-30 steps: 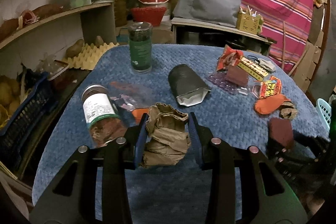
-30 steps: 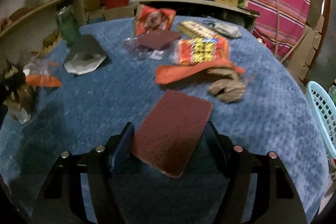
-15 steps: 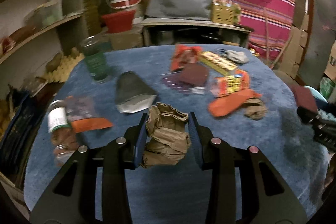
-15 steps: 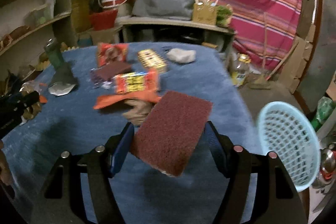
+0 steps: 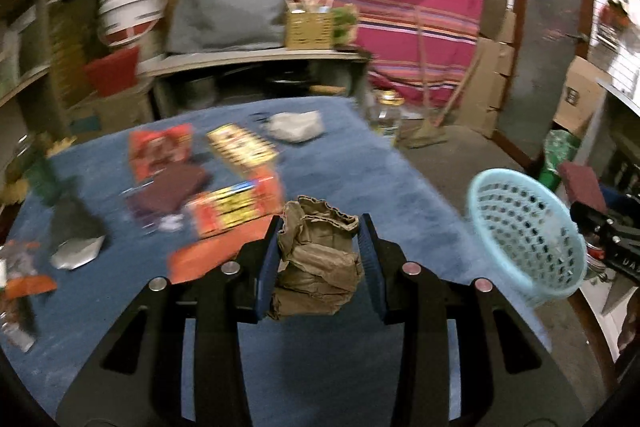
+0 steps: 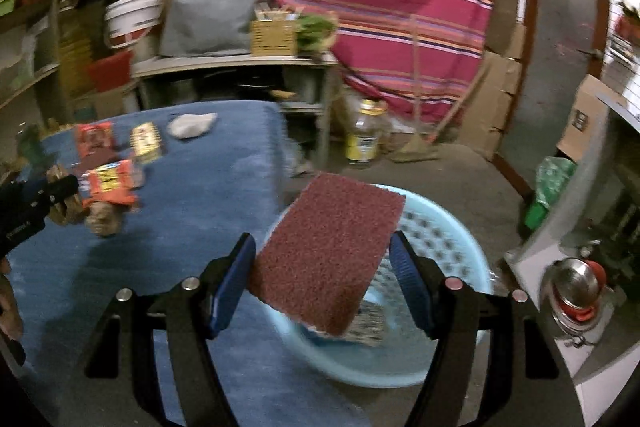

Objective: Collect trash
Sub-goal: 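Carry the paper bag and sponge pad over the basket and release both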

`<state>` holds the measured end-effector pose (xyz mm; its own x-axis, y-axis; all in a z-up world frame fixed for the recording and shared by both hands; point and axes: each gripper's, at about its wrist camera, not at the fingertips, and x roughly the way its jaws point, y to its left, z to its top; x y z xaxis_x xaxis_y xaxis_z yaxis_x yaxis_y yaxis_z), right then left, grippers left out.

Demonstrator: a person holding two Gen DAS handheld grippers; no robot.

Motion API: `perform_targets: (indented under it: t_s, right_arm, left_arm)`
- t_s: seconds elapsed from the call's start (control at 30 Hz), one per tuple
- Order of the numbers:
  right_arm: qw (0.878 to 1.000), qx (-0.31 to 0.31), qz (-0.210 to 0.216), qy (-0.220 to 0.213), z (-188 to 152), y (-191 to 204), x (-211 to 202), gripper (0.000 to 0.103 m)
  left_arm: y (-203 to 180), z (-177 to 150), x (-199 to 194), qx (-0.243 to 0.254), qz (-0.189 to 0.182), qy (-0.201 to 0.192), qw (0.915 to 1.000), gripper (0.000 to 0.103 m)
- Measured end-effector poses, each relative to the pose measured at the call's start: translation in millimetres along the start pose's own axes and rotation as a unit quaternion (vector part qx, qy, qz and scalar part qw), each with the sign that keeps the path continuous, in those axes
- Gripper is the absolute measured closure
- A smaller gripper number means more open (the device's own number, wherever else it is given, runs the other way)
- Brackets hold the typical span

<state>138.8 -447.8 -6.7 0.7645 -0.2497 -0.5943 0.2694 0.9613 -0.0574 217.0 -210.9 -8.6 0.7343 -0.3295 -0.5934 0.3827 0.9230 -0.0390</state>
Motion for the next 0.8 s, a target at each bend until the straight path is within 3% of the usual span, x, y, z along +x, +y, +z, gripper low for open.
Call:
perform_targets:
  t_s: [0.23, 0.37, 0.8]
  right_arm:
    - [0.999, 0.033, -0.020, 0.011, -10, -57, 12, 0.035]
    - [0.999, 0.034, -0.028, 0.017, -16, -75, 22, 0.035]
    - [0.997, 0.066, -0.031, 0.032, -25, -110, 42, 0.035]
  left_arm:
    - [-76, 12, 20, 0.032, -0.053, -0.006, 0.9980, 0.066]
    - [-115, 13, 36, 0.064, -0.063, -0.001, 0.9960, 0.066]
    - [-180, 30, 70, 0.080, -0.114, 0.008, 0.9902, 0.066]
